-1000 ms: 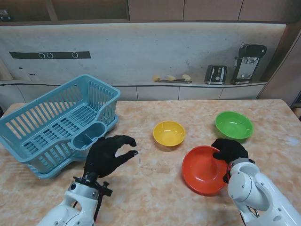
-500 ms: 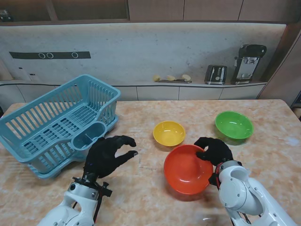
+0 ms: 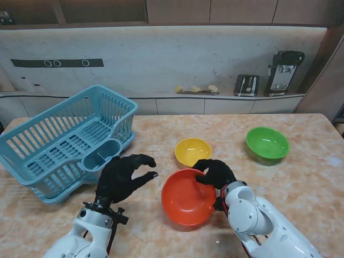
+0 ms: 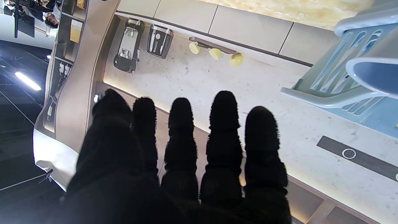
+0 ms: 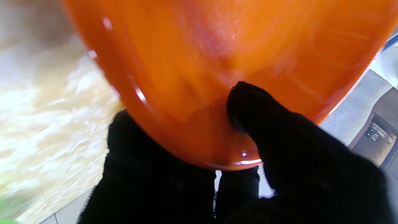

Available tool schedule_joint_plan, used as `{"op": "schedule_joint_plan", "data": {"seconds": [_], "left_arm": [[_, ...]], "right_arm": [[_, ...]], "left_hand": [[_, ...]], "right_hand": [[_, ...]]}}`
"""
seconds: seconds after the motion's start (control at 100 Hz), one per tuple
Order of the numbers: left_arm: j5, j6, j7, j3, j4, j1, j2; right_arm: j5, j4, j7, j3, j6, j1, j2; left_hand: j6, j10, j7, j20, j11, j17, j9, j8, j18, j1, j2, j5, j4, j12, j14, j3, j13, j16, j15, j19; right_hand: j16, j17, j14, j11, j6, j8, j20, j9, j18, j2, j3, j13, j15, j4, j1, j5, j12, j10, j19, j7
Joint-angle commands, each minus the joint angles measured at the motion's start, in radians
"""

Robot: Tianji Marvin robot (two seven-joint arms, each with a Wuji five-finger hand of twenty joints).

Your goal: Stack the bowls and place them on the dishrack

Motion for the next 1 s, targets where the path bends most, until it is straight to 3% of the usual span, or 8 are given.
{"op": "schedule_joint_plan", "data": {"seconds": [0.0,0.61,0.76,0.92,0.99], "left_arm": [[-0.001,0.003,-0.012,0.001,-0.008,0.008,-0.004],[-0.004,0.003,-0.018,-0.003,-0.013,0.01,-0.003],[-0.004,0.005,-0.017,-0.004,-0.016,0.011,-0.004],[-0.003,0.006,-0.018,-0.003,-0.017,0.012,-0.003],[-0.003,0.005,-0.019,-0.003,-0.017,0.012,-0.003]], "right_arm": [[0.011,0.008,0.02,-0.017,-0.014,0.007,-0.021],[0.093,0.096,0.105,-0.12,-0.02,0.095,-0.02],[0.084,0.106,0.133,-0.136,-0.003,0.113,-0.014],[0.091,0.104,0.178,-0.139,0.016,0.121,-0.005],[0.087,0.101,0.19,-0.138,0.024,0.123,-0.001]], "left_hand": [[-0.014,0.004,-0.006,0.004,-0.015,-0.009,0.011,0.015,0.015,0.004,0.033,0.031,-0.003,0.007,0.008,-0.016,0.007,-0.005,-0.005,-0.004],[-0.014,0.004,-0.007,0.004,-0.016,-0.009,0.009,0.015,0.016,0.004,0.034,0.031,-0.003,0.007,0.008,-0.016,0.007,-0.005,-0.004,-0.004],[-0.014,0.004,-0.006,0.004,-0.016,-0.009,0.01,0.016,0.015,0.003,0.034,0.032,-0.003,0.007,0.007,-0.016,0.007,-0.006,-0.005,-0.004],[-0.014,0.003,-0.007,0.004,-0.016,-0.008,0.01,0.016,0.016,0.003,0.034,0.031,-0.003,0.007,0.007,-0.016,0.007,-0.005,-0.005,-0.004],[-0.015,0.002,-0.006,0.004,-0.015,-0.009,0.011,0.016,0.016,0.003,0.033,0.032,-0.003,0.007,0.008,-0.016,0.007,-0.005,-0.005,-0.004]], "right_hand": [[0.026,0.023,-0.059,0.015,-0.084,0.006,-0.01,-0.001,-0.139,0.12,0.061,0.063,0.009,0.034,0.095,0.052,-0.016,-0.007,0.027,0.039],[0.022,0.007,-0.045,0.012,-0.071,-0.061,-0.046,-0.025,-0.107,0.16,0.003,0.032,-0.02,0.039,0.075,0.018,-0.054,0.006,-0.006,0.033],[0.015,-0.006,-0.034,-0.015,-0.071,-0.123,-0.081,-0.043,-0.069,0.178,-0.041,-0.005,-0.039,0.047,0.043,-0.02,-0.072,0.017,-0.044,0.053],[-0.034,-0.061,-0.002,-0.059,-0.002,-0.233,-0.115,-0.119,-0.005,0.18,-0.148,-0.079,-0.125,0.053,-0.091,-0.104,-0.153,0.044,-0.116,0.035],[-0.084,-0.104,0.031,-0.066,0.027,-0.272,-0.109,-0.164,0.03,0.19,-0.202,-0.124,-0.197,0.056,-0.137,-0.147,-0.275,0.046,-0.16,0.016]]}}
